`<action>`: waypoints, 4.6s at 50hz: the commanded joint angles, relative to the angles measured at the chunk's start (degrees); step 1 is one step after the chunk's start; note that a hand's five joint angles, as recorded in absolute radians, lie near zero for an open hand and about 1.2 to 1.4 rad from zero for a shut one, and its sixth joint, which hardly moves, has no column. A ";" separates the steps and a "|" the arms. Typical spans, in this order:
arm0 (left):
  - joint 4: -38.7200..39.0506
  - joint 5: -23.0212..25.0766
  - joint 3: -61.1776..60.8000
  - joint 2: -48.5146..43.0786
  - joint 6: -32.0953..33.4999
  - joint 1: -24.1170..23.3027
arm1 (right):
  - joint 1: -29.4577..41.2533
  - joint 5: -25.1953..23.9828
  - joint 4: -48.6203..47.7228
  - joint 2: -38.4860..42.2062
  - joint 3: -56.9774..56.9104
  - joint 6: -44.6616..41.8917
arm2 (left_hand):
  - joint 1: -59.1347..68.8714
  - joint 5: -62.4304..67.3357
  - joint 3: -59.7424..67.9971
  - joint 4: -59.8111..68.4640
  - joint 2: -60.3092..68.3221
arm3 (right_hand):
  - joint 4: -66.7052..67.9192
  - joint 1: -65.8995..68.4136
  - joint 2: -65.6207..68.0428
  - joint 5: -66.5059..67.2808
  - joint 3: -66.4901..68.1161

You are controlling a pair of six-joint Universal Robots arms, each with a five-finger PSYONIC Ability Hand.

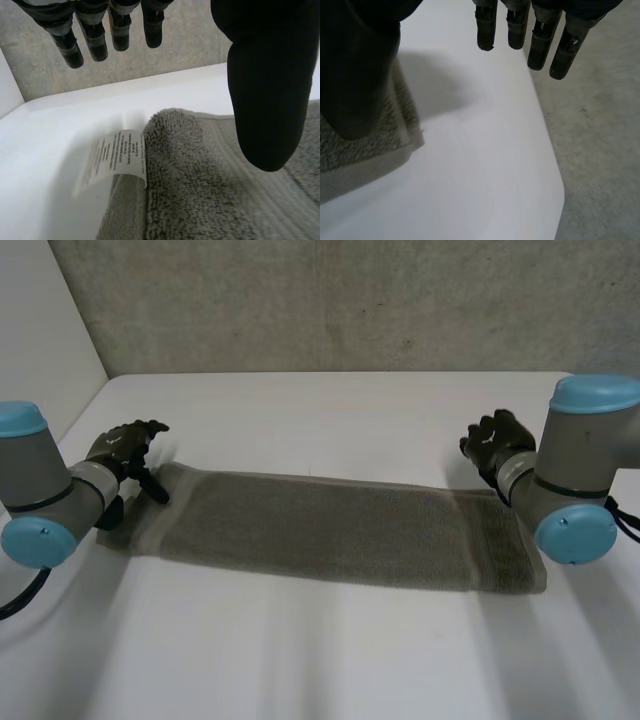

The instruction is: Fold the laundry

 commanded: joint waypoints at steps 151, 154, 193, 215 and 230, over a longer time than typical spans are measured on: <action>20.13 -0.34 -31.88 29.37 0.82 -13.90 | 21.88 -8.55 -12.78 -15.86 20.05 23.60 | -0.70 -2.31 -0.15 -0.19 -0.21 | 64.87 66.49 65.69 66.46 65.86; 18.82 -1.21 -29.60 31.40 -1.82 -13.82 | 27.43 -9.77 -7.78 -10.24 13.10 20.87 | -0.70 -2.31 -0.15 -0.19 -0.21 | 64.87 66.49 65.69 66.46 65.86; 5.81 -2.71 -17.11 15.78 -9.30 -23.39 | 15.15 -10.39 -12.15 -12.86 21.78 54.25 | -0.70 -2.31 -0.15 -0.19 -0.21 | -5.13 -3.51 -4.31 -3.54 -4.14; -1.66 -2.36 -16.58 23.41 -6.75 -22.87 | 12.07 -9.43 -8.54 -21.11 18.96 54.17 | -0.70 -2.31 -0.15 -0.19 -0.21 | -5.13 -3.51 -4.31 -3.54 -4.14; -25.21 -7.55 -2.44 39.83 0.19 -16.28 | 6.19 1.47 9.21 -32.53 8.59 51.89 | -0.70 -2.31 -0.15 -0.19 -0.21 | -5.13 -3.51 -4.31 -3.54 -4.14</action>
